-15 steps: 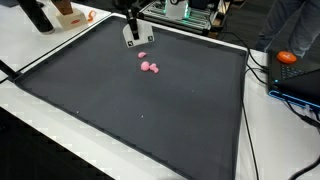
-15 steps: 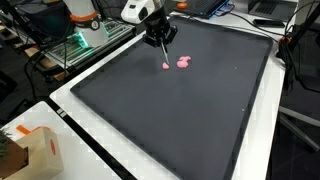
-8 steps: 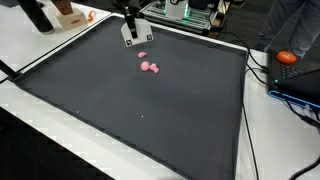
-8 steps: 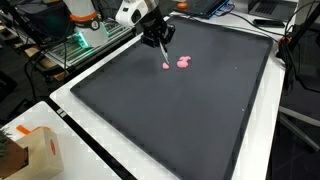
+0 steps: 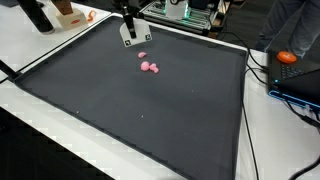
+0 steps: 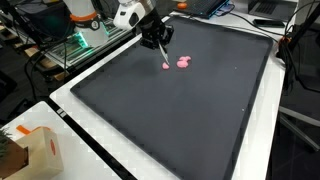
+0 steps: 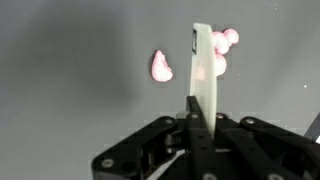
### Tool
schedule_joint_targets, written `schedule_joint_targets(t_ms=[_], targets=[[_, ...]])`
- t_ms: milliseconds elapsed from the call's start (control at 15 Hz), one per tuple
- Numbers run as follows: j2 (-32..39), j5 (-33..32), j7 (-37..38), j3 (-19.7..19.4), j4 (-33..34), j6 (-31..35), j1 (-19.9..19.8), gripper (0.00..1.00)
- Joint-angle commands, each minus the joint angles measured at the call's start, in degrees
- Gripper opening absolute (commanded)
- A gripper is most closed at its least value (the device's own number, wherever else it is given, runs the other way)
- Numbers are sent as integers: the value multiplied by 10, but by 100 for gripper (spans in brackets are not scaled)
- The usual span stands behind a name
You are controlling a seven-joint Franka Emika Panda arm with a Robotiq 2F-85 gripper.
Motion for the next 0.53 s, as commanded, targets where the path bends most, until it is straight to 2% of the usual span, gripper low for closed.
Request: schedule_joint_targets(t_ms=[0, 467], targets=[[7, 11, -29, -2, 3, -3, -3, 1], [34, -72, 8, 0, 42, -17, 3, 1]])
